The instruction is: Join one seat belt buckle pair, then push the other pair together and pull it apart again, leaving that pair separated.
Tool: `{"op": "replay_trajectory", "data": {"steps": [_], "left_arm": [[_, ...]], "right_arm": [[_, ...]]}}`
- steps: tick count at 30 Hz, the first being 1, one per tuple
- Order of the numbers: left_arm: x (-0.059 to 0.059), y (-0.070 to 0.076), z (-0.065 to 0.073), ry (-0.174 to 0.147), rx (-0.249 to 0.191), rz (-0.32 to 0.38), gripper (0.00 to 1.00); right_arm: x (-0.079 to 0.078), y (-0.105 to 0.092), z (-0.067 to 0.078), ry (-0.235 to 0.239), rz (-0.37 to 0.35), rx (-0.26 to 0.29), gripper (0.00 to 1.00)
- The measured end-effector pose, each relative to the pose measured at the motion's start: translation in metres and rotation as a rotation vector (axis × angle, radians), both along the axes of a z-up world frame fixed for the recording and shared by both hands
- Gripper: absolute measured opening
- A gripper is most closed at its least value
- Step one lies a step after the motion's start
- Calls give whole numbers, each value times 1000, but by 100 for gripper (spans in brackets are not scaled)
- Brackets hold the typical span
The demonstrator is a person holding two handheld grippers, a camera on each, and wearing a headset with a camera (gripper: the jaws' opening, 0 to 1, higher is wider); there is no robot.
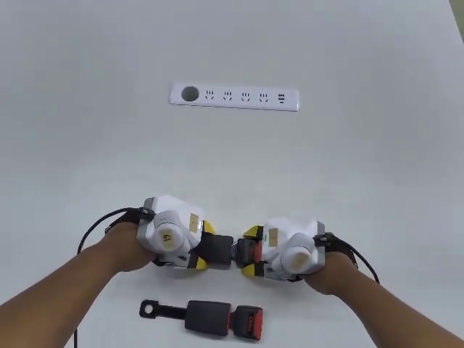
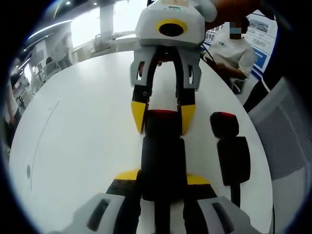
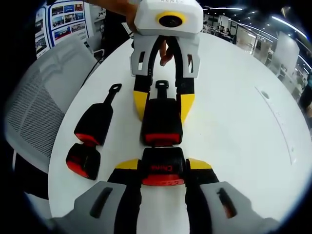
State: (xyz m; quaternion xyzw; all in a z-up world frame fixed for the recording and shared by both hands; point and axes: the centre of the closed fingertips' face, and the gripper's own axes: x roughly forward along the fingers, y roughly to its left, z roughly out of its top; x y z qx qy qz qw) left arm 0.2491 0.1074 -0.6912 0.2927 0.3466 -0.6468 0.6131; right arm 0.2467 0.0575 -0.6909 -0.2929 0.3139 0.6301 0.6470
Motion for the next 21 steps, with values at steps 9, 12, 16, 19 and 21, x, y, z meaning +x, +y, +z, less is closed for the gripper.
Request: {"op": "replay_trajectory", "data": {"steps": [9,12,16,19,21], "left_arm": [[3,1,0,9,9,0,33],[4,3,-1,5,18,-2,33],[5,3,-1,6,24,-2,33],[5,3,-2,1,34,-11,33],[5,4,-2,3,36,-10,33]], "right_arm": [[-1,-1,6,-5,-10,0,32],[0,-5,6,-6,-10,-8,32],[1,-8,2,-6,-14,-12,32],[2,-9,0,-6,-10,-17,32],[3,-12,-2,-5,-9,-18,32]]}}
